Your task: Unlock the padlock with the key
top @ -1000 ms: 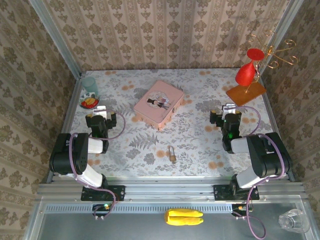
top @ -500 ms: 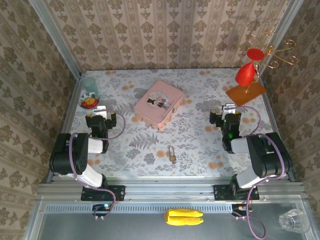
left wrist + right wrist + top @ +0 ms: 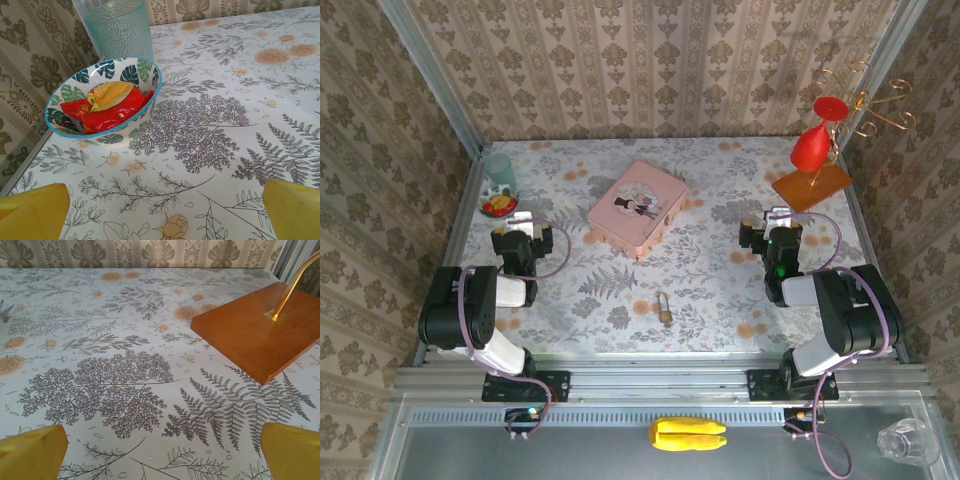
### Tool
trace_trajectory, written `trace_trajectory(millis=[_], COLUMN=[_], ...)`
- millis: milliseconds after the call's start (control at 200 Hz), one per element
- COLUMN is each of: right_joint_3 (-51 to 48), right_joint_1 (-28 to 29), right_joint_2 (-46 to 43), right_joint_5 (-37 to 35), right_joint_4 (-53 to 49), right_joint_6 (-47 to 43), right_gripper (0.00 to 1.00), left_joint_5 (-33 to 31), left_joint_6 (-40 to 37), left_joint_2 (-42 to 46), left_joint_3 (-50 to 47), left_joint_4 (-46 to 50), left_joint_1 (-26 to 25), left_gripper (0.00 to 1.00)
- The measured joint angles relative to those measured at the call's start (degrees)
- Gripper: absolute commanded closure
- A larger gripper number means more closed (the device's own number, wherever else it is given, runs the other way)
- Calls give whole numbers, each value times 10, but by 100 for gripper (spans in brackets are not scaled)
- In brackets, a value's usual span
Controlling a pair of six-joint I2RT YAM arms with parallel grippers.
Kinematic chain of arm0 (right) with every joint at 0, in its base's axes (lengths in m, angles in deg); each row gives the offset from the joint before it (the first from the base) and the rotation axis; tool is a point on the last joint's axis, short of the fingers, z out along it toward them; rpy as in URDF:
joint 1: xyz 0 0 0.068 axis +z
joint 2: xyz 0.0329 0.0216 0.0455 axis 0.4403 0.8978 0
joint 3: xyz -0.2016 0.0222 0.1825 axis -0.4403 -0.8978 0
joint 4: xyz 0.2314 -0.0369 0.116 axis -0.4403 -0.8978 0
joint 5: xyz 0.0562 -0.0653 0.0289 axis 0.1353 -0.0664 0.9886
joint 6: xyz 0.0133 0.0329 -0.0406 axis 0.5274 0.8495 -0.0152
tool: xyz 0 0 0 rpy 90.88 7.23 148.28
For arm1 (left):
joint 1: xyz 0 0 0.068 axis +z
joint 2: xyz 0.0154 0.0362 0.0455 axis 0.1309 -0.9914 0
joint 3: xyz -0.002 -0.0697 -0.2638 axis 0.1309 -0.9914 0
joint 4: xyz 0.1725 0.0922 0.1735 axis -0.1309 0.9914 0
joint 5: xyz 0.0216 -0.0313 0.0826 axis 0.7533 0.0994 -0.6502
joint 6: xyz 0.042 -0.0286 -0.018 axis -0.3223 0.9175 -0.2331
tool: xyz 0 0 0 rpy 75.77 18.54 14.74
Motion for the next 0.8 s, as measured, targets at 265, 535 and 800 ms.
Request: trace_trajectory(millis=[265,535,800], right_joint_3=[0,0,8], right_joint_1=[0,0,-10], right_joint_2=[0,0,0], right_joint_5=[0,0,20], right_joint_4=[0,0,-14], right_joint_6=[0,0,3], right_gripper=[0,0,0], left_joint_5=[0,0,0], left_joint_6=[0,0,0], left_joint_2=[0,0,0], left_joint_3=[0,0,0], left_joint_4=[0,0,0], left_joint_1=[0,0,0], left_gripper=[0,0,0])
